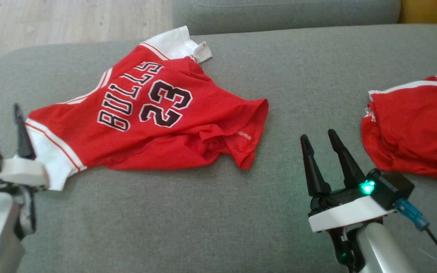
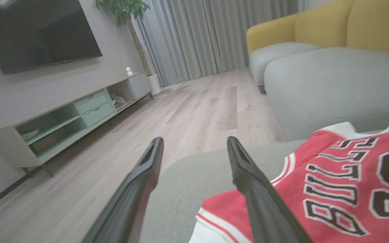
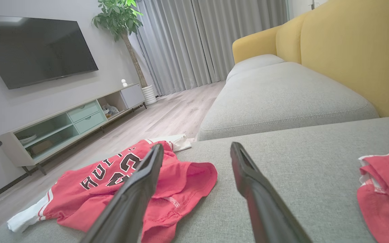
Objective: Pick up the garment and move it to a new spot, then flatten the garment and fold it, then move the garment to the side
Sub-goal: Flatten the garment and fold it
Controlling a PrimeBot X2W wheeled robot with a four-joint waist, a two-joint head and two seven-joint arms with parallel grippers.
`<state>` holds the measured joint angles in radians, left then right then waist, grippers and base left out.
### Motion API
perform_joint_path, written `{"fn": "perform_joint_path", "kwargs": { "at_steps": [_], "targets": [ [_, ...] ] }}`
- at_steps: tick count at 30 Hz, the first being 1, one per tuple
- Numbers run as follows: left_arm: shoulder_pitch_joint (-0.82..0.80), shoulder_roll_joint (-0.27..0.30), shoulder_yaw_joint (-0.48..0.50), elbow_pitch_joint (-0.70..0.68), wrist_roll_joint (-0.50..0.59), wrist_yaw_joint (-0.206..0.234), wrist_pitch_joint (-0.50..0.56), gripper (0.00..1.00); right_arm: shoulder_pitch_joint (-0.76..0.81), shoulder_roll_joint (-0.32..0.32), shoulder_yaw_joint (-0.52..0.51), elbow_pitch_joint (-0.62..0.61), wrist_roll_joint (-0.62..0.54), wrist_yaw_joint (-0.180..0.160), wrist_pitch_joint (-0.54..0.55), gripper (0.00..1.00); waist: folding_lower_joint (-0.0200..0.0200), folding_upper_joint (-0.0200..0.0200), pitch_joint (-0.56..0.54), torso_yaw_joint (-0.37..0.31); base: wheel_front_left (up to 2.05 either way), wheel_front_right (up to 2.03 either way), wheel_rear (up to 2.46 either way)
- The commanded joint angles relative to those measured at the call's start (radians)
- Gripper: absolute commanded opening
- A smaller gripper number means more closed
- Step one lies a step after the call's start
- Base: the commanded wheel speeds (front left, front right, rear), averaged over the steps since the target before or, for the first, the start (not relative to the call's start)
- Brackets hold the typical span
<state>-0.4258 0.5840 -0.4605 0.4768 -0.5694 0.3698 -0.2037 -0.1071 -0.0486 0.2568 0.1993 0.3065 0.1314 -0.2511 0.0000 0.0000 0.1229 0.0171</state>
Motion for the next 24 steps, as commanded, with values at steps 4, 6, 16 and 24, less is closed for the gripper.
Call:
{"fn": "perform_joint_path", "kwargs": {
  "at_steps": [4, 6, 16, 24],
  "targets": [
    [-0.019, 0.0, 0.02, -0.129, 0.011, -0.011, -0.032, 1.0, 0.0, -0.002, 0.004, -0.033, -0.002, -0.001, -0.011, 1.0, 0.0, 0.0, -0.034, 0.03, 0.0, 0.0, 0.0],
    [0.009, -0.019, 0.004, -0.184, 0.013, -0.013, -0.036, 1.0, 0.005, -0.002, -0.003, -0.035, -0.002, -0.001, -0.011, 1.0, 0.0, 0.0, -0.048, 0.041, 0.0, 0.0, 0.0],
    [0.248, -0.145, -0.107, -0.405, -0.001, 0.04, -0.043, 1.0, 0.04, -0.002, -0.005, -0.036, 0.003, -0.001, -0.011, 1.0, 0.0, 0.0, -0.098, 0.062, 0.0, 0.0, 0.0],
    [0.264, -0.171, -0.127, -0.419, 0.009, 0.047, -0.047, 1.0, 0.028, -0.002, 0.003, -0.04, -0.006, -0.001, -0.011, 1.0, 0.0, 0.0, -0.072, 0.078, 0.0, 0.0, 0.0]
  ]
}}
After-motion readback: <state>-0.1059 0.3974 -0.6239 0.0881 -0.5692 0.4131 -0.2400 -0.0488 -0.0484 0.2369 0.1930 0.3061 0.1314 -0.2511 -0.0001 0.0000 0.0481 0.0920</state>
